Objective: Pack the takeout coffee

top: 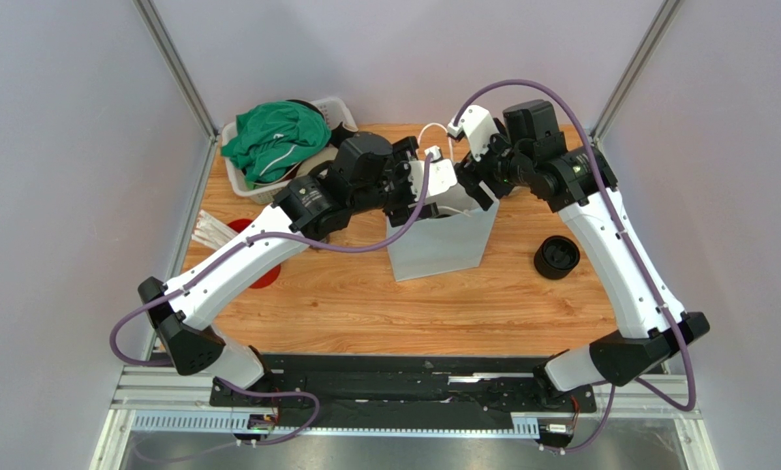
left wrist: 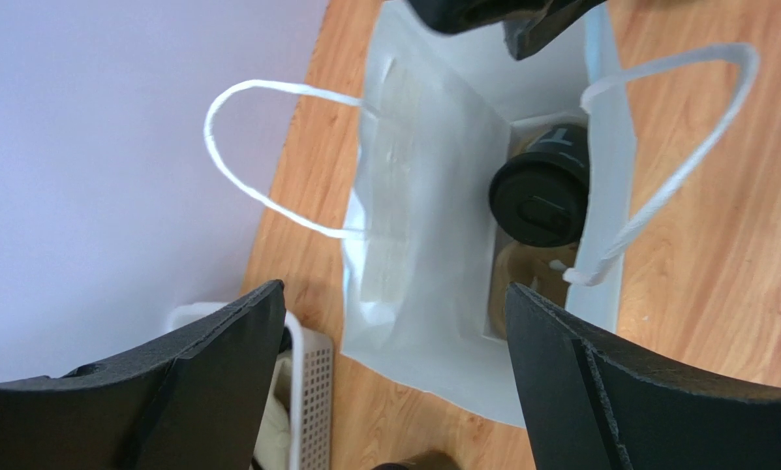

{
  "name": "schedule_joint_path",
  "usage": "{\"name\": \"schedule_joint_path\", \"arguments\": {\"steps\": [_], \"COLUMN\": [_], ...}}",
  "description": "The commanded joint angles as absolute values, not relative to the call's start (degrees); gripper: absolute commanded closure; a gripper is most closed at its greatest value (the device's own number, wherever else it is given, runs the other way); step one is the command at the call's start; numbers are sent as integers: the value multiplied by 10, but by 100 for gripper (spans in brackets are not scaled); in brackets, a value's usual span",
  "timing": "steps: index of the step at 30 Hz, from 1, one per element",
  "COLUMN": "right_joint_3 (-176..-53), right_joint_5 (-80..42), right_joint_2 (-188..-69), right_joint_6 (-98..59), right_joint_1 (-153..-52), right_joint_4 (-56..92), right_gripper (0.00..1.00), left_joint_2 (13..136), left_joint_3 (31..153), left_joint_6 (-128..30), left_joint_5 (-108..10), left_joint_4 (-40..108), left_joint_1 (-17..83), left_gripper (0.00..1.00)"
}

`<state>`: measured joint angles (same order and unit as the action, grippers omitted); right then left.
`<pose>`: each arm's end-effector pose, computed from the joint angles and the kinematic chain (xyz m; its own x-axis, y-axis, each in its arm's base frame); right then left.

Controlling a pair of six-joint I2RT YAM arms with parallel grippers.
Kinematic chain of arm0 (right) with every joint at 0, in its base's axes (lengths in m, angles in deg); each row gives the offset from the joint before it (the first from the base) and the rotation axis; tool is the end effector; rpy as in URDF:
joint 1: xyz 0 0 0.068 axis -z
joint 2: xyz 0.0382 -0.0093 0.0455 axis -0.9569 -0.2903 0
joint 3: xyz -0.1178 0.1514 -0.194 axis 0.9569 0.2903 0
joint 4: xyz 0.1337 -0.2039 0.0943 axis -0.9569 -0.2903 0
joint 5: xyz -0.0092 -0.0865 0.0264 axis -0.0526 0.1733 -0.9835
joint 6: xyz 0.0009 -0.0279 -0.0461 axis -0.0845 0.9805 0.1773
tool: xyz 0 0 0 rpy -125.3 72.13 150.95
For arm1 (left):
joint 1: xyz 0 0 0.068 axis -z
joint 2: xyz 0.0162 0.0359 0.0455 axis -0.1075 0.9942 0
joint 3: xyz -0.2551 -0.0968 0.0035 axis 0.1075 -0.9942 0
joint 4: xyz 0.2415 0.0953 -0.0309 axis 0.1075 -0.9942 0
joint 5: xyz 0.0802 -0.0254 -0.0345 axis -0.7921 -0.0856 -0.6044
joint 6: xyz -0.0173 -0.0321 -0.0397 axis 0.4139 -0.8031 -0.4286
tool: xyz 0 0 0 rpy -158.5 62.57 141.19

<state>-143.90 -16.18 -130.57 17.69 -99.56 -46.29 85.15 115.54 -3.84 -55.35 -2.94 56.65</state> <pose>0.2447 0.1246 0.4462 -0.2821 -0.7018 -0.6542 -0.7368 0.5952 -0.3207 0.2102 -0.2568 0.4299 0.2085 0.6119 -0.7630 0.8113 0.3275 0.4844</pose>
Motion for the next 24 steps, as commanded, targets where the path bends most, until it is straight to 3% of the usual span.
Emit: {"name": "schedule_joint_path", "arguments": {"steps": [1,7,19,24], "right_joint_3": [-1409,-1353,-1280,-1287], "right_joint_5": [-118,-67,-109,-182], "right_joint_2": [-1267,-1226,-1196,-1217], "right_joint_6": [122,97,83,56], "right_joint_1": [-996,-994,-948,-912], "right_joint_4": [-367,-317,-275,-278], "right_gripper": [22,22,21,21], "left_joint_2": [830,824,884,922], "left_joint_3": [1177,1165,1209,1255], "left_joint_6": [-23,-8,26,40], "left_joint_5": [-616,-637,-474,-414], "left_joint_4": [-17,-9,-57,-95], "left_joint_1": [564,555,478,467], "left_gripper": [8,2,3,3]}}
